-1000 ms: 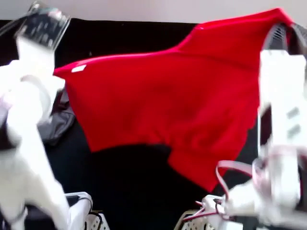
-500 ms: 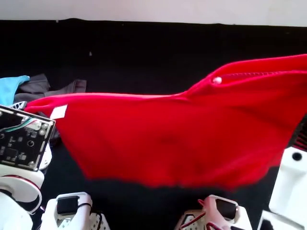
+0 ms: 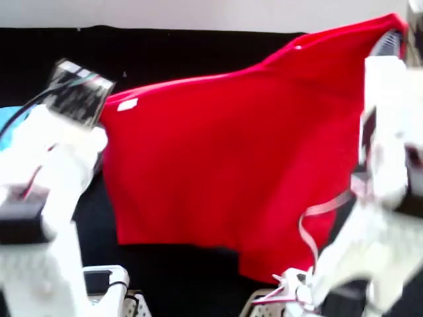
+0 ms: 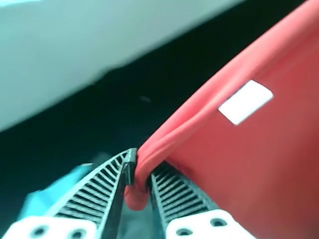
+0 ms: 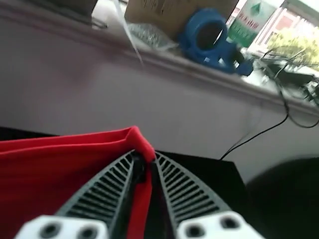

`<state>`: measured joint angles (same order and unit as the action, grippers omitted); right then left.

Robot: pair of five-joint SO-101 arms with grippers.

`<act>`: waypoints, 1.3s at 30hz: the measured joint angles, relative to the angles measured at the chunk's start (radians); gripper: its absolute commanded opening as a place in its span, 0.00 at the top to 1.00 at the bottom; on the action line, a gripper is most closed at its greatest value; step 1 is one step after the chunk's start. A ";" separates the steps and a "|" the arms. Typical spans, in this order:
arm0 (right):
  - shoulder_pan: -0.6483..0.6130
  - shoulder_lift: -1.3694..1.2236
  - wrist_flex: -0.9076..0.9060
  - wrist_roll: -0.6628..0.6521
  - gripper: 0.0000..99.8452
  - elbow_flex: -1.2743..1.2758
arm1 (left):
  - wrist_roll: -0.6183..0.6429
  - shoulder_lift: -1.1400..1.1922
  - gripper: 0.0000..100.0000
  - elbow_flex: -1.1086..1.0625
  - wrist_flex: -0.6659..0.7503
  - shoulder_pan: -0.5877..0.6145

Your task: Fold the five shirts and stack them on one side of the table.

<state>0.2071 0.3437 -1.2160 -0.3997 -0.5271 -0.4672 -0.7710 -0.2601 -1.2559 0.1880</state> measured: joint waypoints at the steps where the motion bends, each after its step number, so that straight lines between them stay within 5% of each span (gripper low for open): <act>1: 0.000 -0.035 0.032 0.000 0.99 0.040 | 0.000 0.040 0.99 -0.021 0.044 -0.014; 5: -0.031 -0.183 0.121 0.000 0.99 0.098 | 0.002 0.287 0.99 -0.003 0.198 -0.023; 11: -0.097 -0.348 0.206 0.002 0.99 0.097 | 0.003 0.724 0.99 0.315 0.215 -0.021; 19: -0.166 -0.517 0.103 0.002 0.99 0.029 | 0.003 1.194 0.99 0.853 -0.003 -0.020; 26: -0.186 -0.674 -0.103 0.005 0.99 0.029 | 0.003 1.484 0.99 1.085 -0.218 -0.020; 33: -0.187 -0.660 -0.296 0.051 0.99 0.028 | -0.040 1.530 0.99 1.266 -0.466 -0.018; 39: -0.209 -0.551 -0.465 0.054 0.99 0.028 | -0.055 1.496 0.99 1.198 -0.506 0.020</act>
<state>-0.0015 -0.2071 -1.6809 -0.3460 -0.4994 -0.5224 0.7250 0.9383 -1.7622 0.2079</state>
